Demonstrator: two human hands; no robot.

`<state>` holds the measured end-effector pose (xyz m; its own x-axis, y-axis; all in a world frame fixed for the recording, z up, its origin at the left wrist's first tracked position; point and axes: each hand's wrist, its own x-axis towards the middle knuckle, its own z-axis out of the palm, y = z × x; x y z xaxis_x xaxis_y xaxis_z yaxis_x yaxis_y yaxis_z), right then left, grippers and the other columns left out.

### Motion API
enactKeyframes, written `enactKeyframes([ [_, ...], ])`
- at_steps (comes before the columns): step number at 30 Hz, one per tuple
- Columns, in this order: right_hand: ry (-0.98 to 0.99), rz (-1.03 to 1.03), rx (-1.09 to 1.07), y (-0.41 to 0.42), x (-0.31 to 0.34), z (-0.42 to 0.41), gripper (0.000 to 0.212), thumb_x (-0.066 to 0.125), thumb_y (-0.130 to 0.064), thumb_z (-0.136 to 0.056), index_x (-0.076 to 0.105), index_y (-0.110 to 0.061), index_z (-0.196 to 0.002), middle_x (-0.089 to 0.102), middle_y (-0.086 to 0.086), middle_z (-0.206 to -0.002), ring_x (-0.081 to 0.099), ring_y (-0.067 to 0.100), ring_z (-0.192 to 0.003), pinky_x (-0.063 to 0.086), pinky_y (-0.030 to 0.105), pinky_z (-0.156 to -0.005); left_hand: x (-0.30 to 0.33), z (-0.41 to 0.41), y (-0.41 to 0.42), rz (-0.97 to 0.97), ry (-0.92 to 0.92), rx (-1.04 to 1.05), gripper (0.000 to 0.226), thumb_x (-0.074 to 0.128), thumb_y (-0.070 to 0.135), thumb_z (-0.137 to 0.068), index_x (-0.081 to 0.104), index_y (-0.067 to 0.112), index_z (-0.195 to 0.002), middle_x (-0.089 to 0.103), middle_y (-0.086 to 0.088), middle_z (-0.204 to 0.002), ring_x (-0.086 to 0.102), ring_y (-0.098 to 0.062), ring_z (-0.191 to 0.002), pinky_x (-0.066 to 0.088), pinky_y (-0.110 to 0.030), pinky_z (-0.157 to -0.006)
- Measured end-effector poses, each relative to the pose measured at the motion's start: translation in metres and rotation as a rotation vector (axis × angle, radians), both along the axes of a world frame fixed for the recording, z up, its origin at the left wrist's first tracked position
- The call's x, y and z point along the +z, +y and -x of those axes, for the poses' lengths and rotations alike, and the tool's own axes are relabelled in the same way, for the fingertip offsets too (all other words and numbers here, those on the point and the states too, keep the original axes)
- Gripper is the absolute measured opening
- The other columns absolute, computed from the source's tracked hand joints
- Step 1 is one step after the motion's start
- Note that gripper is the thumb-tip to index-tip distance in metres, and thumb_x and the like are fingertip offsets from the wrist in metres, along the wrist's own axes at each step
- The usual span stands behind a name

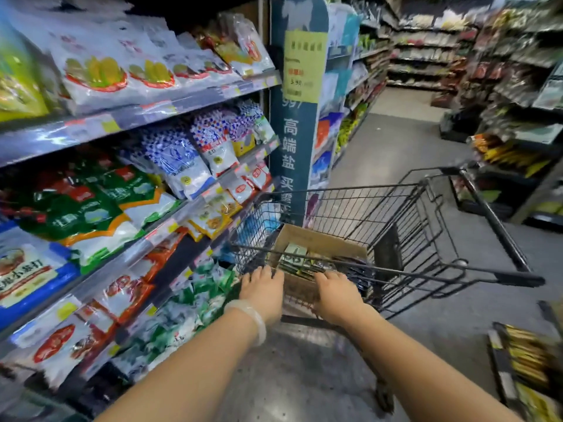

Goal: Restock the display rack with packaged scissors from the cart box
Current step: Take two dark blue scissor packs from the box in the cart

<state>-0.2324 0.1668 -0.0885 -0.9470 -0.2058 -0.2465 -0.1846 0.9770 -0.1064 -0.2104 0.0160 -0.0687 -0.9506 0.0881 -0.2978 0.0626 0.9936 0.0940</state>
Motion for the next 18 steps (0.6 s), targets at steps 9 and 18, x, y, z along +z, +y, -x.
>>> enactKeyframes([
  [9,-0.013,-0.018,-0.15,0.056,-0.016,0.099,0.054,0.055,-0.025,-0.088,0.035,-0.014,-0.137,0.04,0.011,-0.138,0.035,0.033,-0.131,0.037,0.045,-0.105,-0.019,0.124,0.057,0.022,-0.011,-0.194,0.071,0.059,0.022,-0.088,0.02,0.014,-0.147,0.013,-0.015,-0.156,0.011,-0.033,-0.145,0.016,-0.046,-0.118],
  [18,-0.117,0.011,-0.321,0.093,-0.043,0.258,0.052,0.055,-0.033,-0.088,0.038,-0.014,-0.133,0.044,0.01,-0.135,0.041,0.03,-0.124,0.042,0.041,-0.098,-0.043,0.306,0.07,-0.015,-0.091,-0.281,0.064,0.058,0.025,-0.088,0.028,0.012,-0.143,0.023,-0.015,-0.152,0.019,-0.032,-0.142,0.021,-0.045,-0.116],
])
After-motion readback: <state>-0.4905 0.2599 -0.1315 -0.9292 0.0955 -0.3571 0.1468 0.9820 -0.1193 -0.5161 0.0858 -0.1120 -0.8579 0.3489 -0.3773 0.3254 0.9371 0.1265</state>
